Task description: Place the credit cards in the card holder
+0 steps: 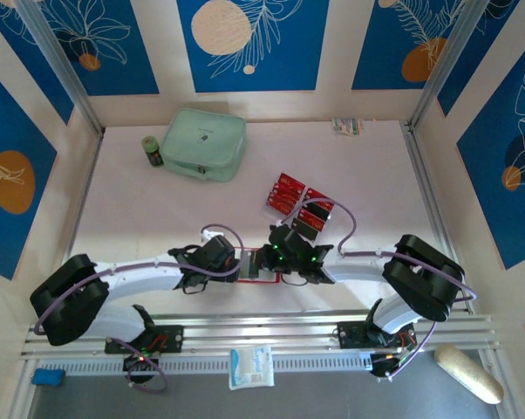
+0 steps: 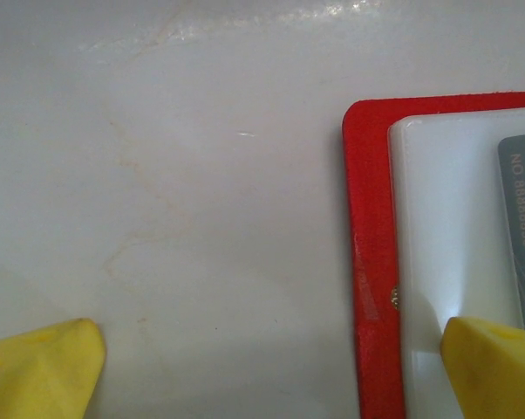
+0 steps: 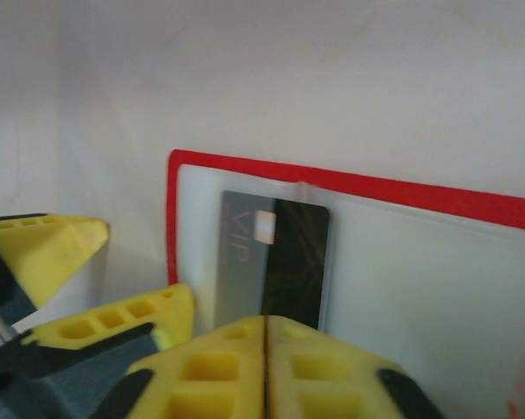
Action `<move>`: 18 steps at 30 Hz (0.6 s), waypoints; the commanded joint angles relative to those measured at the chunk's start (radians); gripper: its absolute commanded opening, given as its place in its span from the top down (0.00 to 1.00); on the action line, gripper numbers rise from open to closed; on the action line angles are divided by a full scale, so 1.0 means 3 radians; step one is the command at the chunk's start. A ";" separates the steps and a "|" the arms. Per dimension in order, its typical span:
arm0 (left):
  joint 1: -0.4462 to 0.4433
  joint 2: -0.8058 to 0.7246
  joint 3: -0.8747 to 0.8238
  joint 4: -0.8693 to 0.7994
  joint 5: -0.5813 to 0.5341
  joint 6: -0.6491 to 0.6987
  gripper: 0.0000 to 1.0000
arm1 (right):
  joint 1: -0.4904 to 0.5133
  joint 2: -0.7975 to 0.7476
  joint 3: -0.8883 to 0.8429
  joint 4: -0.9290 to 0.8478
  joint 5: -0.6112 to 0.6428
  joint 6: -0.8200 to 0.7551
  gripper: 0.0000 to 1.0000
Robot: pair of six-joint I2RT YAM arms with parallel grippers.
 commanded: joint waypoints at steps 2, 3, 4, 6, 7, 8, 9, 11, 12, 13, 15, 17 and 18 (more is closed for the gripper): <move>-0.0029 -0.0073 -0.0117 -0.0216 -0.0022 -0.0051 0.00 | -0.0001 0.0180 0.0199 -0.0286 -0.0168 -0.0194 1.00; -0.0029 -0.0079 -0.0120 -0.0224 -0.0021 -0.0053 0.00 | -0.0001 0.0207 0.0218 -0.0286 -0.0173 -0.0192 1.00; -0.0029 -0.0092 -0.0125 -0.0227 -0.0022 -0.0053 0.00 | 0.0003 0.0242 0.0226 -0.0286 -0.0169 -0.0194 1.00; -0.0029 -0.0114 -0.0134 -0.0227 -0.0022 -0.0058 0.00 | 0.0000 0.0292 0.0236 -0.0292 -0.0162 -0.0187 1.00; -0.0030 -0.0122 -0.0146 -0.0217 -0.0021 -0.0062 0.00 | 0.0004 0.0308 0.0239 -0.0302 -0.0146 -0.0179 1.00; -0.0029 -0.0127 -0.0151 -0.0220 -0.0020 -0.0058 0.00 | 0.0007 0.0323 0.0241 -0.0308 -0.0134 -0.0178 1.00; -0.0029 -0.0130 -0.0148 -0.0218 -0.0023 -0.0064 0.00 | 0.0009 0.0332 0.0236 -0.0313 -0.0123 -0.0179 1.00; -0.0029 -0.0142 -0.0159 -0.0212 -0.0019 -0.0063 0.00 | 0.0010 0.0364 0.0241 -0.0317 -0.0116 -0.0165 1.00; -0.0029 -0.0150 -0.0160 -0.0207 -0.0015 -0.0058 0.00 | 0.0012 0.0379 0.0250 -0.0318 -0.0122 -0.0164 1.00; -0.0029 -0.0150 -0.0163 -0.0209 -0.0019 -0.0061 0.00 | 0.0019 0.0406 0.0260 -0.0313 -0.0130 -0.0159 1.00; -0.0029 -0.0154 -0.0170 -0.0206 -0.0015 -0.0061 0.00 | 0.0034 0.0467 0.0295 -0.0292 -0.0151 -0.0142 1.00; -0.0032 -0.0167 -0.0169 -0.0198 -0.0014 -0.0058 0.00 | 0.0056 0.0530 0.0333 -0.0275 -0.0176 -0.0128 1.00; -0.0026 -0.0173 -0.0172 -0.0196 -0.0011 -0.0061 0.00 | 0.0063 0.0557 0.0356 -0.0273 -0.0186 -0.0118 1.00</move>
